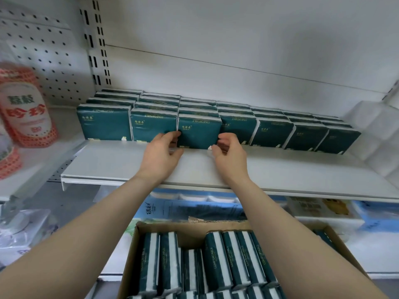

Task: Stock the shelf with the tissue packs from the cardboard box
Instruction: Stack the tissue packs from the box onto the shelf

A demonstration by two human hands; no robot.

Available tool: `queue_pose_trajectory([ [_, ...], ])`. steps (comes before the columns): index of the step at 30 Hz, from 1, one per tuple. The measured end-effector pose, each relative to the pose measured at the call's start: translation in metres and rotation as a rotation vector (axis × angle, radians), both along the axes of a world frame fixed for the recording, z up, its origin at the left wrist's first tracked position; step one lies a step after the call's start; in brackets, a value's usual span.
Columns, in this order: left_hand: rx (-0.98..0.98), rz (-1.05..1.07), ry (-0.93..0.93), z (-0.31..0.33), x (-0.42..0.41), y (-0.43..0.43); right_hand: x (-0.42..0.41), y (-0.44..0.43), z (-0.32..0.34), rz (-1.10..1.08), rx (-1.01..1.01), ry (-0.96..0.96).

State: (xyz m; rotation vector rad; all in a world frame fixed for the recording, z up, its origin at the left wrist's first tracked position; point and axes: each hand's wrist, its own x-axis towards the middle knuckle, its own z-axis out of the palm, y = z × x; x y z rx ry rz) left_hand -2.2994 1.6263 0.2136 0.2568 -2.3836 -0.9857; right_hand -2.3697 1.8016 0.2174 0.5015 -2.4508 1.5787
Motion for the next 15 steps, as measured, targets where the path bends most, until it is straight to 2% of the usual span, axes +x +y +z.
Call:
queue_pose_trajectory([
  [15,0.047,-0.048,-0.029,0.0,0.0033,-0.0005,0.0018,0.0006,0.0047,-0.021,0.059,-0.011],
])
